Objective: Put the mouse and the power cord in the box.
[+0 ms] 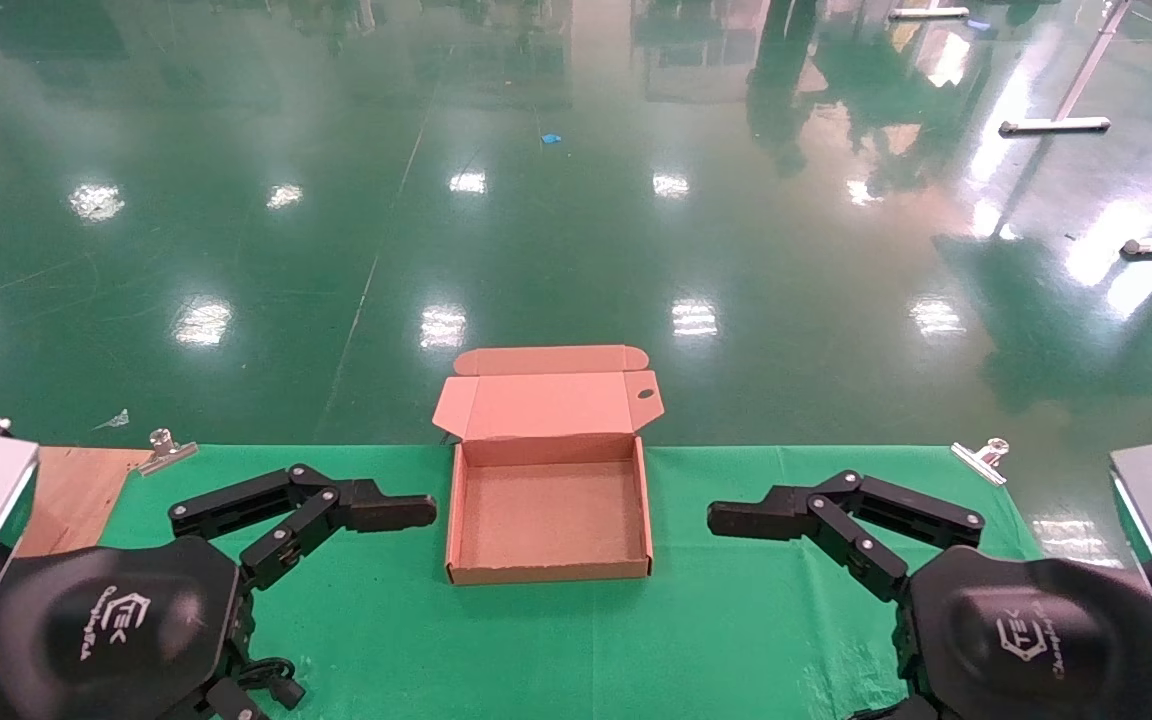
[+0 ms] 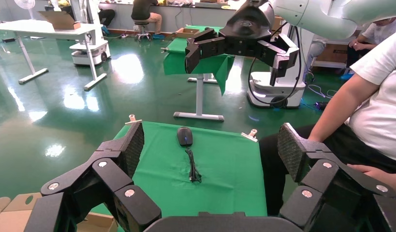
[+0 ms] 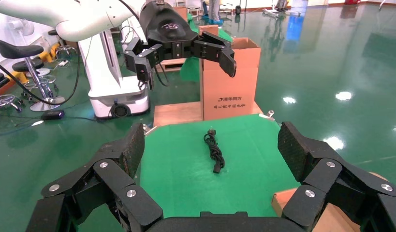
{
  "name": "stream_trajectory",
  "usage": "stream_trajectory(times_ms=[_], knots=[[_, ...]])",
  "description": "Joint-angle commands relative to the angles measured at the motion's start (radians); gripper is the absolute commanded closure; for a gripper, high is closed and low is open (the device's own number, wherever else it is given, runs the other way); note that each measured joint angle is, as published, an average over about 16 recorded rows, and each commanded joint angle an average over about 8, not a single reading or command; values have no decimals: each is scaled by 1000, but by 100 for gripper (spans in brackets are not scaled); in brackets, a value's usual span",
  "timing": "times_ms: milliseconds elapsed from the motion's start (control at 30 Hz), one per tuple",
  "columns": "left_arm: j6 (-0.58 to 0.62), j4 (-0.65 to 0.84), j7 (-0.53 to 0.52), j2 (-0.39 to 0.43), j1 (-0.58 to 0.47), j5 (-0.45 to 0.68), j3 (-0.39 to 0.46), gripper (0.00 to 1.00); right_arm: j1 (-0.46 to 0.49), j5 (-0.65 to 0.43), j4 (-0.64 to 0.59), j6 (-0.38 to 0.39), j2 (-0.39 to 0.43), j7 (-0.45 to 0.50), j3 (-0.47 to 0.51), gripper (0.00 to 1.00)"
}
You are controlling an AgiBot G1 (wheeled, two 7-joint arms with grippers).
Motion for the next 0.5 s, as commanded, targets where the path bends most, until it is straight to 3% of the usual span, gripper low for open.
stream_trajectory(times_ms=[33,500], knots=[[0,0,0,0,0,0,0,0,0,0,0,0,0,0,0,0],[0,0,0,0,0,0,0,0,0,0,0,0,0,0,0,0]])
